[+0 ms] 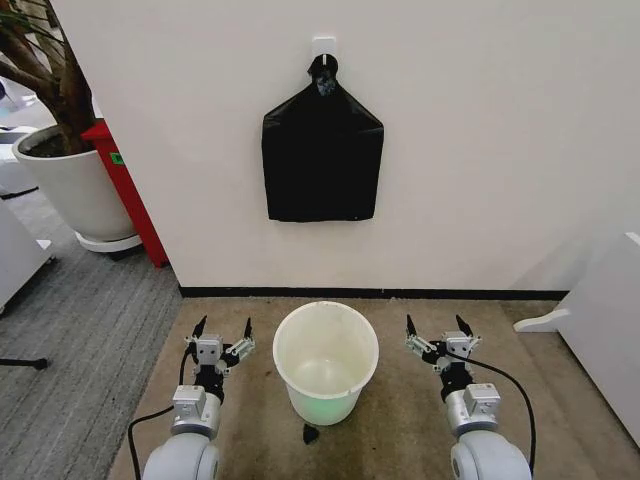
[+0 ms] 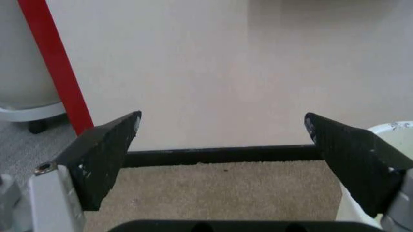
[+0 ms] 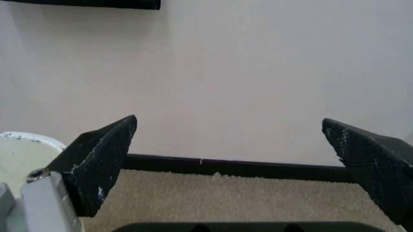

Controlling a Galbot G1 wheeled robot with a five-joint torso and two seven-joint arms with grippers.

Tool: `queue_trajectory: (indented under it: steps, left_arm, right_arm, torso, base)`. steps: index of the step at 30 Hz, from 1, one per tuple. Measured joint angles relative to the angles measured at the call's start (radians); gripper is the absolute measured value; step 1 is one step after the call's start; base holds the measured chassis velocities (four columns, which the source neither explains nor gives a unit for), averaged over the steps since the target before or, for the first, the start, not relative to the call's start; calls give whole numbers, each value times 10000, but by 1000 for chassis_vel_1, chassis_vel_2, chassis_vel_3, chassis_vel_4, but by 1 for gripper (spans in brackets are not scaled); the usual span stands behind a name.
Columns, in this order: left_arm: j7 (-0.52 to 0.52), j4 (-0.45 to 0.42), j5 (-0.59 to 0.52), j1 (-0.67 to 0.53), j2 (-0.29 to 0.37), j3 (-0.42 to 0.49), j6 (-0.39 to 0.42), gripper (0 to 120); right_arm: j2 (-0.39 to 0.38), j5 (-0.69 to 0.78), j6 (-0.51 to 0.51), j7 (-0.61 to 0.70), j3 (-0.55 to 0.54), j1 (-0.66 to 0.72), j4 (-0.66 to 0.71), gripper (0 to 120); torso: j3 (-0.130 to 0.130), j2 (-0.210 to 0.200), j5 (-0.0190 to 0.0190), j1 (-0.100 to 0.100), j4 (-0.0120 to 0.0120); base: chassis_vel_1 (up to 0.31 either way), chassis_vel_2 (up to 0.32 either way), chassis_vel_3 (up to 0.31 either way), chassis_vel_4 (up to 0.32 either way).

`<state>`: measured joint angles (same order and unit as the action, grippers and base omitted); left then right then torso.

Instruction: Place the garbage bag over the trash bin.

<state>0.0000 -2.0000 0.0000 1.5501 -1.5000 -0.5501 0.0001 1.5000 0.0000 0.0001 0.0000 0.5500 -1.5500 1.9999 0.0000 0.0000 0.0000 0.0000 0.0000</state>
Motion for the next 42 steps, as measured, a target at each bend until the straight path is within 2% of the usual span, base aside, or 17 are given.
queue_trajectory:
  steps: [12,18,19,26,27,30,34,42]
  left_arm:
    - [-12,-130,-141,76,77,-79,28,100]
    - [-288,-1929,-1871,947,1038,-1079,406,100]
    - [-288,-1929,-1871,947,1038,-1079,406,100]
    - [-610,-4108,-3990,2004,2200,-2276,878,100]
    - [-610,-4108,-3990,2004,2200,-2276,878,100]
    - [-745,-4932,-4860,2441,2683,-2782,1055,100]
    - [-821,-5093,-5359,2849,3037,-3005,1124,100]
    - [-885,-5094,-5461,2995,3204,-3038,970,100]
  right_arm:
    - [0,0,0,0,0,1,0,100]
    - [94,29,23,17,60,-288,383,100]
    - [94,29,23,17,60,-288,383,100]
    - [687,306,289,232,441,-1942,2660,100]
    - [687,306,289,232,441,-1942,2660,100]
    - [933,423,402,319,592,-2633,3597,100]
    - [1073,492,481,373,689,-3042,4162,100]
    - [1080,551,487,390,701,-3109,4261,100]
  torso:
    - [0,0,-4,0,-1]
    - [0,0,2,0,3]
    - [0,0,2,0,3]
    - [-2,1,-3,0,0]
    - [-2,1,-3,0,0]
    - [-2,1,0,0,0]
    - [-2,1,-6,0,-1]
    - [-1,1,-2,0,1]
  base:
    - [0,0,0,0]
    - [0,0,0,0]
    - [0,0,0,0]
    - [0,0,0,0]
    - [0,0,0,0]
    - [0,0,0,0]
    - [0,0,0,0]
    - [0,0,0,0]
